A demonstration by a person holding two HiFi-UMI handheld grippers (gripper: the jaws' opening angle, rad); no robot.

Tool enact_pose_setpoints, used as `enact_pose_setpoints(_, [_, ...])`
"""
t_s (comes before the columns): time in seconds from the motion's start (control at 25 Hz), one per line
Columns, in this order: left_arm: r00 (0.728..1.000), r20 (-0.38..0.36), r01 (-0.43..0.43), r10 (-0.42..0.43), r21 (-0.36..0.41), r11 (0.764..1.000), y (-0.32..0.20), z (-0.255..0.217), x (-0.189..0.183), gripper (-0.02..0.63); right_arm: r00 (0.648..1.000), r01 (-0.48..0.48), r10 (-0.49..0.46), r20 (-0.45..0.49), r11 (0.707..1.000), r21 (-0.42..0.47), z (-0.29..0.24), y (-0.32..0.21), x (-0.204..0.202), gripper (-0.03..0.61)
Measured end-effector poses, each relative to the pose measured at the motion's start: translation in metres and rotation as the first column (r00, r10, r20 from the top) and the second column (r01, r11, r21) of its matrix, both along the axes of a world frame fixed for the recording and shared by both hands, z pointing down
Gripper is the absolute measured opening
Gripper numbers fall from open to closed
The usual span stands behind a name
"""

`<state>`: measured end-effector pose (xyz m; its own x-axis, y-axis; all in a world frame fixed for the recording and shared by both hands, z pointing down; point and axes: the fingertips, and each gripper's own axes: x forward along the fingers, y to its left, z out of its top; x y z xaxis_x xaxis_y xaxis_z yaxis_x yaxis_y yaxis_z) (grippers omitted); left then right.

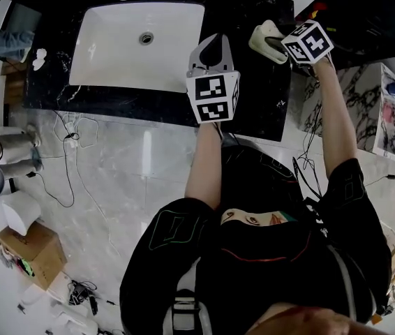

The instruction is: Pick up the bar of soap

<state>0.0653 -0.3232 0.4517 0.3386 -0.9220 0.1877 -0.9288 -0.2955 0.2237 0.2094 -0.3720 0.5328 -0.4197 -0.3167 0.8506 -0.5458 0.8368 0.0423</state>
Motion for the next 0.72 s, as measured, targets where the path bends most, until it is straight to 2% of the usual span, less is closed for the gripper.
enact_pose_setpoints(0.2, [1.0,0.012,-0.003,0.003,0.027,1.0,0.006,-0.016,0.006,0.008,0.987,-0.077,0.057,0.152,0.988,0.132,-0.043,0.007,0.004,0.199])
enact_pose_setpoints(0.4, [0.999,0.037,-0.022,0.019,0.075,0.997,0.007,-0.041,0.015,0.008,0.945,-0.186,0.106,0.308,0.952,0.243,-0.088,0.017,0.012,0.199])
enact_pose_setpoints(0.56, [0.998,0.054,-0.043,0.037,0.11,0.993,0.009,-0.059,0.024,0.008,0.886,-0.303,0.145,0.441,0.9,0.312,-0.128,0.023,0.024,0.199])
enact_pose_setpoints(0.72, [0.997,0.066,-0.054,0.045,0.132,0.99,0.012,-0.072,0.028,0.008,0.792,-0.443,0.2,0.576,0.838,0.319,-0.158,0.035,0.04,0.201])
